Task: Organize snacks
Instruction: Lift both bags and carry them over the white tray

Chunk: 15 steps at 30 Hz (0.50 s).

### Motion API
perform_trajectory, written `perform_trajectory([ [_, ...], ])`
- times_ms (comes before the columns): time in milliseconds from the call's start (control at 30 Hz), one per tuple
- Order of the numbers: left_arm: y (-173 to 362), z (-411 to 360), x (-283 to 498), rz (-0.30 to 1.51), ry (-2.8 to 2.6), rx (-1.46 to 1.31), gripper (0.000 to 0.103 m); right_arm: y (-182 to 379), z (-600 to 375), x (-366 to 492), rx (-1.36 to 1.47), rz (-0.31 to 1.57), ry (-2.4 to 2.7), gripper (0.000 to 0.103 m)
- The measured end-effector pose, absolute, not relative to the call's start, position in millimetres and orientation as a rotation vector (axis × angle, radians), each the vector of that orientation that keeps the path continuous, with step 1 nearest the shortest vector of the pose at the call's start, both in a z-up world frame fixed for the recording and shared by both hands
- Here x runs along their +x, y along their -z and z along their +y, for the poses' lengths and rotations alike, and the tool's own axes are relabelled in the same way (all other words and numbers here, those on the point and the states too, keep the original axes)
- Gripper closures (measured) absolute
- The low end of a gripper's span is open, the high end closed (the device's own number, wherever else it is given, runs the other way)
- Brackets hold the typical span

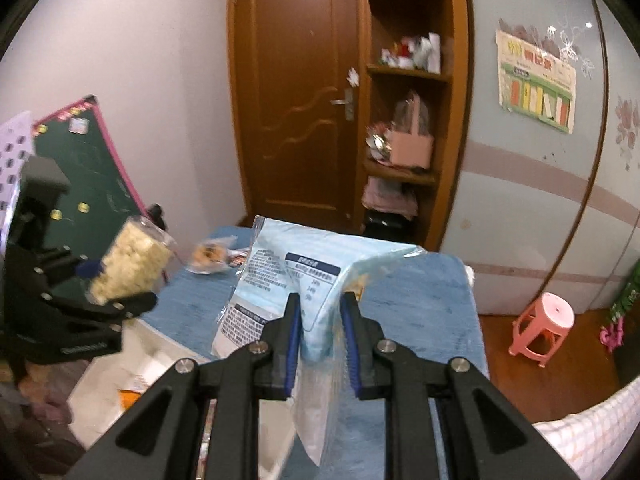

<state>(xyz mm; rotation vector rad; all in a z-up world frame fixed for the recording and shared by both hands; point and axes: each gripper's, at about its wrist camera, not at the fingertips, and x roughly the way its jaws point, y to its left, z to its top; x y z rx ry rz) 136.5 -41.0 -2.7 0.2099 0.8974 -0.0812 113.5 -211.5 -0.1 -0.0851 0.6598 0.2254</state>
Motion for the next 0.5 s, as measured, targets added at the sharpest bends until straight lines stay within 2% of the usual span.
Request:
perform_trajectory([
  [500, 7, 10, 49, 0.813, 0.001, 0.124, 0.044, -4, -181, 31, -0.039, 0.589, -0.306, 0.083],
])
